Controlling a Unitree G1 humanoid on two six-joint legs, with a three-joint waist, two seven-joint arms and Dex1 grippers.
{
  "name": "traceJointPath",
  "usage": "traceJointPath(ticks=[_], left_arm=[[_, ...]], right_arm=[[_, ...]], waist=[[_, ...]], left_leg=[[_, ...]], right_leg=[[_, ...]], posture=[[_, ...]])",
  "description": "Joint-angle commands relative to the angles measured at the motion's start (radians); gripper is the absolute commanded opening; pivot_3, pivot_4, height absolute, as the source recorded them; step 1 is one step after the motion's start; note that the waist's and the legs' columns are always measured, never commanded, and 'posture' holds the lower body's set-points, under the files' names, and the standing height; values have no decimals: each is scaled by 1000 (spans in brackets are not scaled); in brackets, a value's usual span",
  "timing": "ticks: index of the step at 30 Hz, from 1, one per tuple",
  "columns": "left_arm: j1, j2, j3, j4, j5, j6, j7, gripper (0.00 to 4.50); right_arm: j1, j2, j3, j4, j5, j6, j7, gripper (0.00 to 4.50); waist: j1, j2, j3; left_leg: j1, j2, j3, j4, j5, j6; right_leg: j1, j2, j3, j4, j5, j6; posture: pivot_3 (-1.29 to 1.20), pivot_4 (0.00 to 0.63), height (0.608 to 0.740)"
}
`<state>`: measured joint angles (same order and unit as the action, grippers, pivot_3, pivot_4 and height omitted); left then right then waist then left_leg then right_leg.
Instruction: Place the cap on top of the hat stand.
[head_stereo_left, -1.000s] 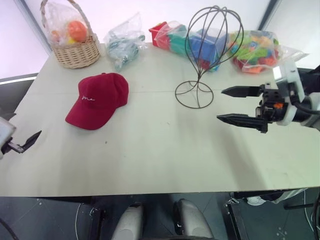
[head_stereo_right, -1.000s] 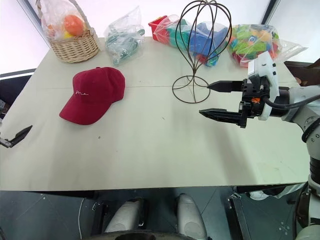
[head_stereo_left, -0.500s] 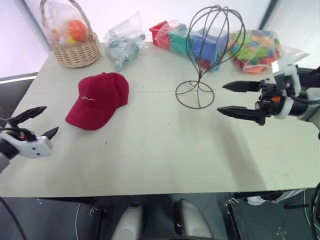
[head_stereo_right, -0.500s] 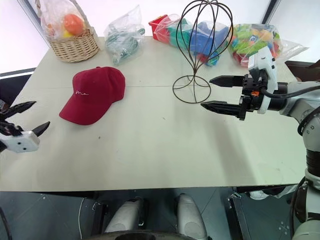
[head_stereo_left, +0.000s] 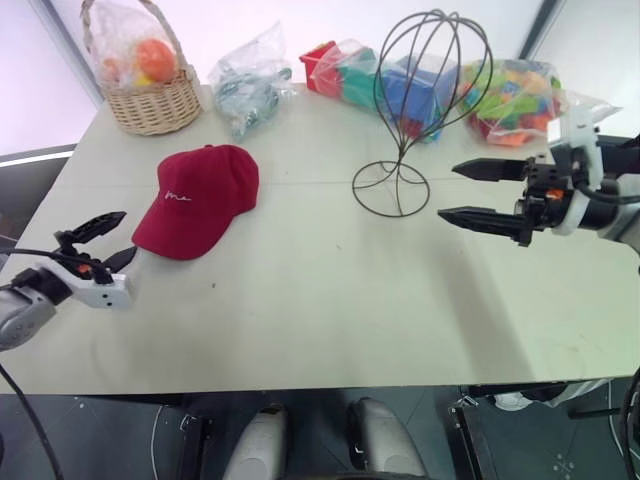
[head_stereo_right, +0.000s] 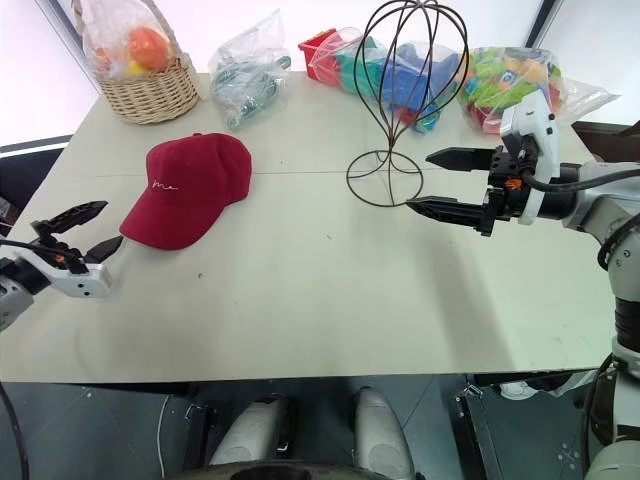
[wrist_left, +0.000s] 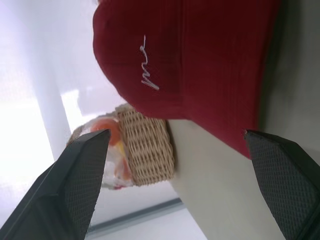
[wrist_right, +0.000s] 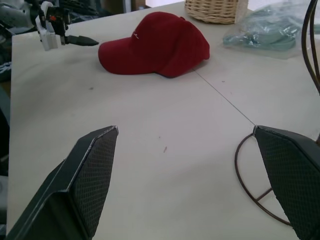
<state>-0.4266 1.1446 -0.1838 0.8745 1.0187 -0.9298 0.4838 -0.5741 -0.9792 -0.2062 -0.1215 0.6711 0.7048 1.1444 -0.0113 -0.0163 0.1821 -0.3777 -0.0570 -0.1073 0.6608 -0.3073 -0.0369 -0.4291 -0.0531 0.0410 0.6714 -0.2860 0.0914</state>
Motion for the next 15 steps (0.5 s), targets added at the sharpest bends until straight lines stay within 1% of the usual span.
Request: traceJointPath(ticks=[1,8,12,15], left_arm=[[-58,12,-83,47,65,10,120,4500],[-219,-46,-259,177,169,66,296,4500],[-279,-67,-332,233,187,77,335,4500],[-287,-73,-364,253,176,76,359,4500]], right_arm=[[-25,-9,-23,-17,5,-13,-6,4448],[-38,-13,-22,-19,7,-4,-16,4448],[-31,-25,-38,-43,18,14,-25,4448],[-13,-26,-53,-57,23,24,-39,4448]], waist=[[-1,0,0],[2,0,0],[1,-1,-1],[-1,-2,-1]], left_leg=[[0,0,0,0,0,0],[-2,-1,0,2,0,0],[-5,-3,0,4,0,1],[-14,-6,2,7,0,0]], right_leg=[[0,0,0,0,0,0],[-1,-1,-1,1,1,2],[-4,-3,-2,2,2,4],[-15,-6,-1,10,2,4]], posture=[[0,150,739],[0,150,739],[0,150,739],[0,150,739]])
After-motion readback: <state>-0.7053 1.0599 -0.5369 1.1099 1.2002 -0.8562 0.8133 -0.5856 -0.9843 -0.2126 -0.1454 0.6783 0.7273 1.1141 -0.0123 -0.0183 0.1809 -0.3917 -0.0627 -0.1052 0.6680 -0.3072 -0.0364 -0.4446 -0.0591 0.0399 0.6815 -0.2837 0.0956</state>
